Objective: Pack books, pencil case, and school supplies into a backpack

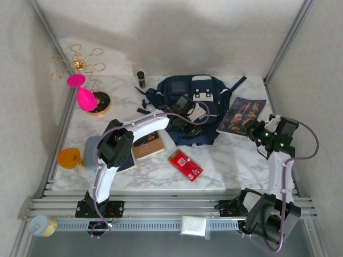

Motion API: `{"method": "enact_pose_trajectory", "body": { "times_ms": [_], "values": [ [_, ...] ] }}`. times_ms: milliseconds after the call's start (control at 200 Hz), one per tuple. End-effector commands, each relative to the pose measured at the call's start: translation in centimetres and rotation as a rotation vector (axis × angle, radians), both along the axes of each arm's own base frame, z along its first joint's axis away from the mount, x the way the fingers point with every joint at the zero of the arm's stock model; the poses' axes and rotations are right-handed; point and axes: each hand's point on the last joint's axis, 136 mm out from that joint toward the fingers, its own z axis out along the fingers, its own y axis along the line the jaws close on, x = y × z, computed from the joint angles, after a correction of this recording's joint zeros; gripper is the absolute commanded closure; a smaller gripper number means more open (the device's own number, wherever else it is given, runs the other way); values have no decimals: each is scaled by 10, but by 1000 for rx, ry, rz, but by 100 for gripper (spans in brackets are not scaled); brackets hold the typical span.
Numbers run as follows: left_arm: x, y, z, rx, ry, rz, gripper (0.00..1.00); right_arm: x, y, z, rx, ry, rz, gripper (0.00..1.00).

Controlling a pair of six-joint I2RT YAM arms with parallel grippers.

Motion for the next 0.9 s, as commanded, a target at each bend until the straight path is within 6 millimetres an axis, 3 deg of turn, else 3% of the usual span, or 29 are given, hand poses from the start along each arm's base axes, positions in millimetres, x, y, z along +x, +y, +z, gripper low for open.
{"method": "enact_pose_trajectory", "body": {
  "times_ms": [0, 280, 436, 596, 711, 896],
  "values": [
    [9, 7, 24, -18, -46, 18, 63, 4, 0, 19, -15, -91, 22, 100],
    [16, 2, 19, -25, -47, 27, 77, 3, 1, 16, -18, -87, 24, 100],
    [19, 0, 34, -46, -63, 20, 83, 2, 1, 14, -15, -84, 25, 100],
    [21, 0, 42, -62, -71, 16, 83, 2, 2, 13, -13, -83, 28, 100],
    [16, -1, 31, -51, -41, 0, 83, 2, 2, 13, -14, -85, 28, 100],
    [-6, -4, 5, 5, 18, -72, 74, 2, 2, 13, -13, -84, 30, 100]
  ]
}}
